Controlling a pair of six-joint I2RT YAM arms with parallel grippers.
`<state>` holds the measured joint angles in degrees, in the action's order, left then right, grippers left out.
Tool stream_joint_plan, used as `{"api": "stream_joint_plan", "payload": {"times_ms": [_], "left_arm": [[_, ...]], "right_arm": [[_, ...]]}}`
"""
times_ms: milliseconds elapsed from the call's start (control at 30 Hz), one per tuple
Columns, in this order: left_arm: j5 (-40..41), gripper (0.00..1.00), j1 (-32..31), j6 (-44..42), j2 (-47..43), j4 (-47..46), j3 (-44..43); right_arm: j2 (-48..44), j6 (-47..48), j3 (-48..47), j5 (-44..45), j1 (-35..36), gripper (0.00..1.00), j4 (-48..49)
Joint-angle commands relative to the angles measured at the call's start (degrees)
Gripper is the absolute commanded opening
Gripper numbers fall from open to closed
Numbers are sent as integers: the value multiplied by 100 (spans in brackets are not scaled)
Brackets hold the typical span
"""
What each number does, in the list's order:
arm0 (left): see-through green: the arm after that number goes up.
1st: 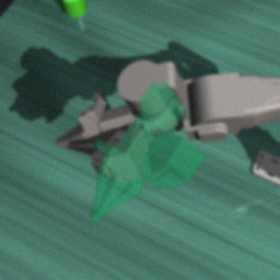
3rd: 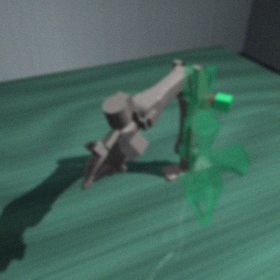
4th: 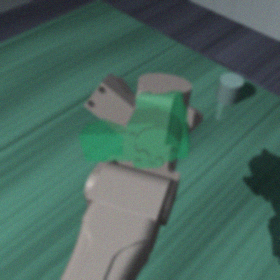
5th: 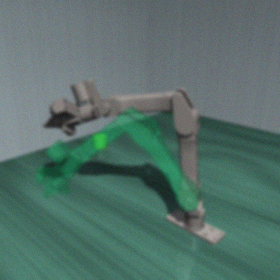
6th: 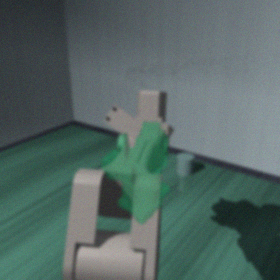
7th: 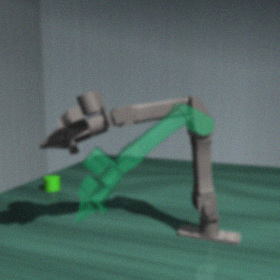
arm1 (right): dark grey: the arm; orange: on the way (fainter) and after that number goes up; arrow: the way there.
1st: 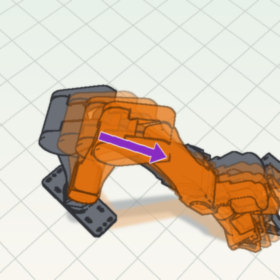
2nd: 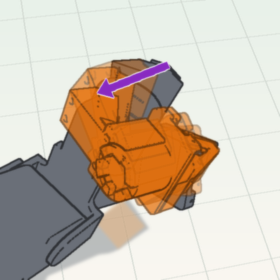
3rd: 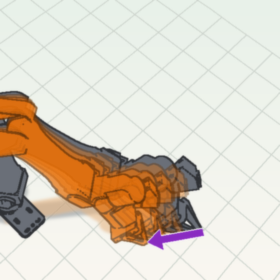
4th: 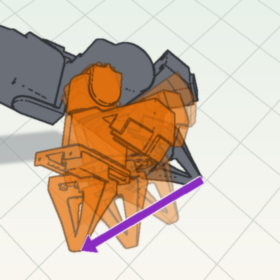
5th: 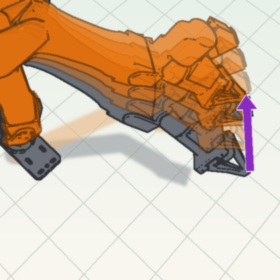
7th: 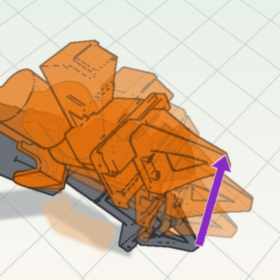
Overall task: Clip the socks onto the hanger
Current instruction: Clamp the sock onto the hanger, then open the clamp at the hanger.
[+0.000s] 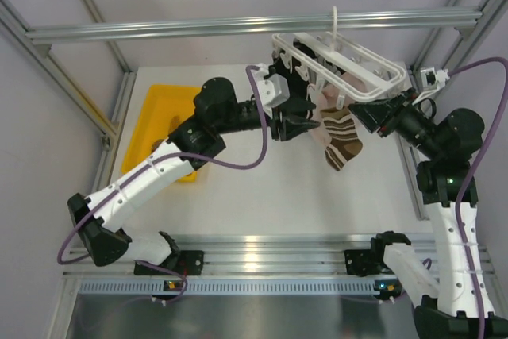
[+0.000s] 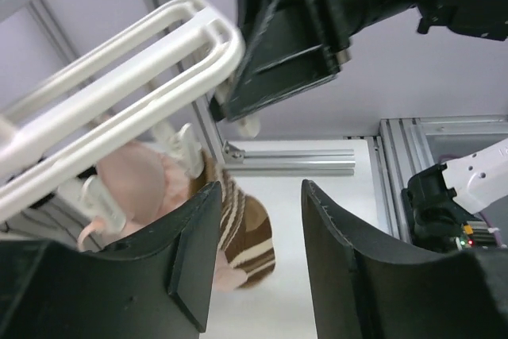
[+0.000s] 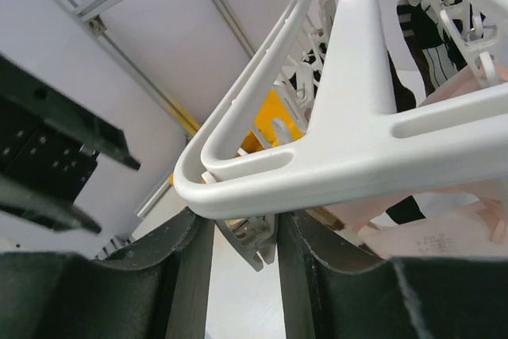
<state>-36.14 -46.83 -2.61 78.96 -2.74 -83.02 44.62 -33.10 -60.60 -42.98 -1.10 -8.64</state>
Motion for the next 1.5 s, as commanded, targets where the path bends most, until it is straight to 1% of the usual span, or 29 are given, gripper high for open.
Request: {"api": "stream_joint_plan", "payload": {"times_ms": [0,133,167,267,500,733,1167,1200,1467], "left_arm": [[1292,50,-598,-977,-4,-269,146],[2065,52,-1178,-1293,207,-692,252],[2328,53,-1249,-1347,303,-745,252],[2786,54,-1478,-1532,471,-1043,251],[3297,54,-1689,-1655,752,-1430,67],[3570,54,-1803,-1620,840,-1808,93],[3570,54,-1883,-1655,1051,-1958,-152],[3735,54,-1891,-1637,1069,-1967,-179],[3825,52,-1909,-1514,1122,-2046,-284]], "right_arm": [[-76,-249,-312,360,268,10,21],[-120,-398,-295,510,382,5,-14],[-120,-442,-295,554,409,4,-6],[-147,-574,-286,607,488,2,3],[-287,-689,-242,852,602,1,-120],[-349,-671,-128,1011,690,0,-164],[-428,-443,30,1266,884,0,-199],[-454,-434,48,1283,901,0,-199],[-472,-293,83,1433,954,0,-225]]}}
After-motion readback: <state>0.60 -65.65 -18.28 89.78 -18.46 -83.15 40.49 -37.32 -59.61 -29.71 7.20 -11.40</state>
